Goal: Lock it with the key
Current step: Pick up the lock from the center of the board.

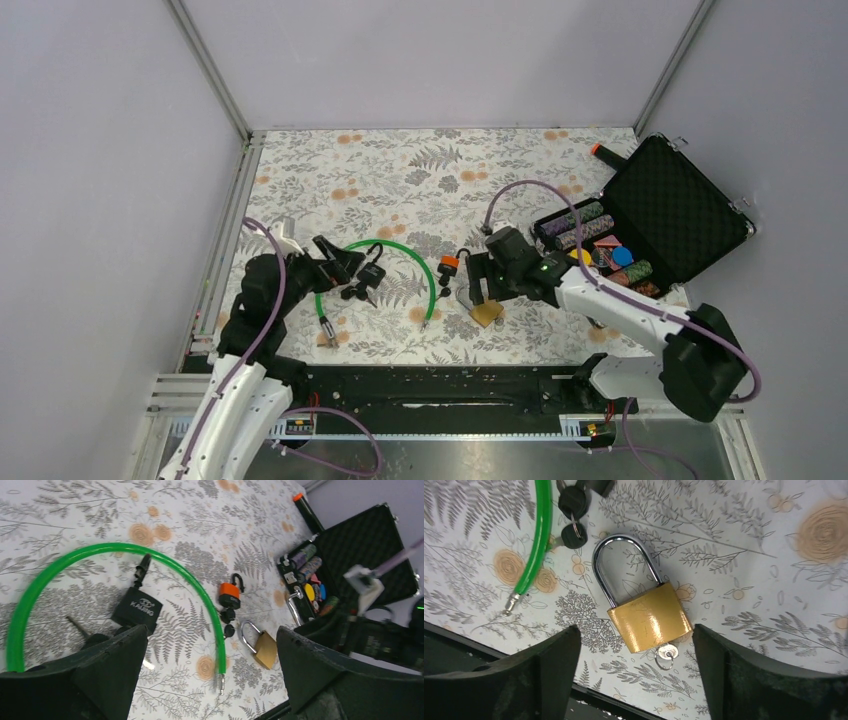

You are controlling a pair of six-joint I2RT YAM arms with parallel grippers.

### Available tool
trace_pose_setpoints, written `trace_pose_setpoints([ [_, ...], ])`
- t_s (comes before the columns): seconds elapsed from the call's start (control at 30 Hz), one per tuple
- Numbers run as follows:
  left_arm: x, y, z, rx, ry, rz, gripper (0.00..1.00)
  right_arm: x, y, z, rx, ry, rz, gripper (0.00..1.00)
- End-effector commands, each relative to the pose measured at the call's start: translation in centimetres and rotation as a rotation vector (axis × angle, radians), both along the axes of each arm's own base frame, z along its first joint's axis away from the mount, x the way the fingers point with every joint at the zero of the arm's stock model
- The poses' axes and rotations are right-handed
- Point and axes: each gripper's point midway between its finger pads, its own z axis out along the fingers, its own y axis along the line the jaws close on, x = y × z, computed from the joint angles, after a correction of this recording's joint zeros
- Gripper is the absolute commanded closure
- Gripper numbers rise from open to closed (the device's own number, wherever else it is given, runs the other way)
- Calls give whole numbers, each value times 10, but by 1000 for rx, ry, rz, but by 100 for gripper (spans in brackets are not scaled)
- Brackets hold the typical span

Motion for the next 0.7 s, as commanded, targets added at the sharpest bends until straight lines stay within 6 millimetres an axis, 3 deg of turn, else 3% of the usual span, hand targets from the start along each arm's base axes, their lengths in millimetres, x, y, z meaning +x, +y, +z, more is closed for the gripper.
trace_pose_setpoints([
  [0.0,4,-18,13,-53,-71,-50,1,-2,13,-25,-32,8,67,6],
  [0.03,4,-20,9,-49,-69,-54,1,-3,13,-31,-51,20,80,1],
  [0.23,4,-32,3,-62,-44,-76,1,-7,3,-57,-201,85,178,0],
  [0.47,13,-33,3,-8,-25,-84,1,-12,16,-68,-257,137,269,1],
  [0.67,18,-29,1,3,-21,-53,1,-9,7,-77,-333,153,229,19],
])
